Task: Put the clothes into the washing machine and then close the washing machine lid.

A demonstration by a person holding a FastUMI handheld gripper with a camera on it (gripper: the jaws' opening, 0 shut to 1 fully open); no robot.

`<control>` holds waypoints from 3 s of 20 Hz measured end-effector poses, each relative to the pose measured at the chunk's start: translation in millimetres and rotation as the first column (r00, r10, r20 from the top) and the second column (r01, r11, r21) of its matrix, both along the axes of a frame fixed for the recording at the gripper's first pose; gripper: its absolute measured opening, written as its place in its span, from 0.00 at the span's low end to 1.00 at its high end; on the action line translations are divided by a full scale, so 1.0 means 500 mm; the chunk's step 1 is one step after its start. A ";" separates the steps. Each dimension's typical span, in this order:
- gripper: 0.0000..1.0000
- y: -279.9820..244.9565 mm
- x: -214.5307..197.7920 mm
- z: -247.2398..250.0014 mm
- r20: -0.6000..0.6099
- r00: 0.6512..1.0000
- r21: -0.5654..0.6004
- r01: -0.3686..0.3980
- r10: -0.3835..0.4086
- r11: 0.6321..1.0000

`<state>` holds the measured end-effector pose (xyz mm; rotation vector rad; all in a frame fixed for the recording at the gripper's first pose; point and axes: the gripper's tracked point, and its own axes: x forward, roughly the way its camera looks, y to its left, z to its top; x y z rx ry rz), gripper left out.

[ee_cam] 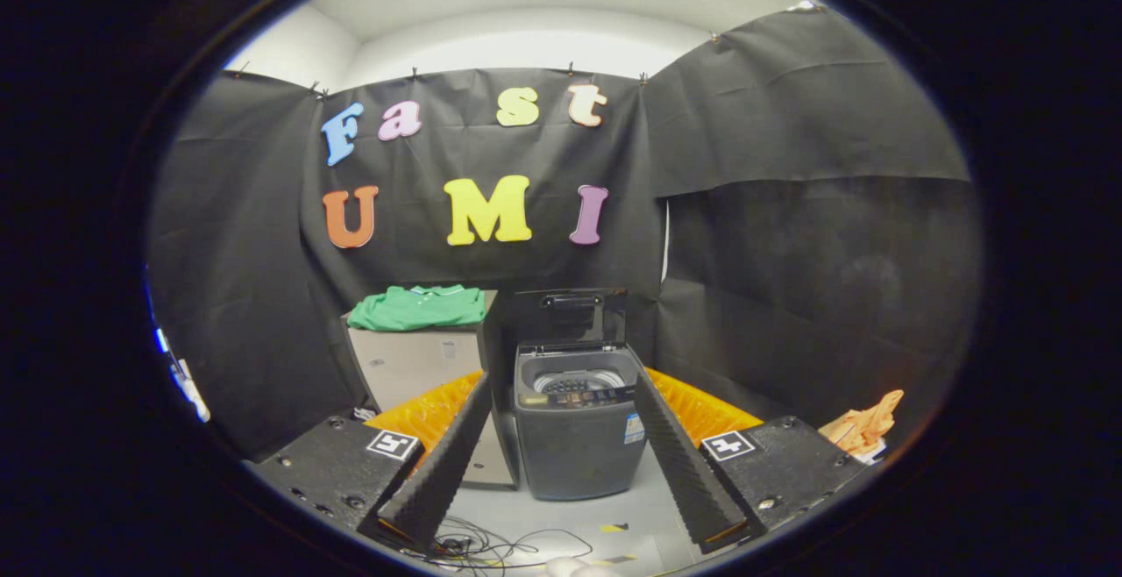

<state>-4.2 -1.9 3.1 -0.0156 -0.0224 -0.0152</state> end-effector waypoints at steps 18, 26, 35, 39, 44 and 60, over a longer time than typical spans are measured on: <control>1.00 0.069 0.285 0.277 0.118 0.993 -0.004 -0.016 0.016 1.000; 1.00 0.212 0.569 0.401 0.104 0.989 0.044 -0.112 0.107 0.993; 1.00 0.474 0.847 0.429 0.025 0.964 0.042 -0.266 0.265 0.963; 1.00 0.587 0.932 0.374 -0.073 0.946 0.057 -0.311 0.314 0.949; 1.00 0.696 1.022 0.276 -0.192 0.921 0.062 -0.334 0.340 0.941; 1.00 0.763 1.142 -0.038 -0.552 0.813 -0.032 -0.243 0.186 0.969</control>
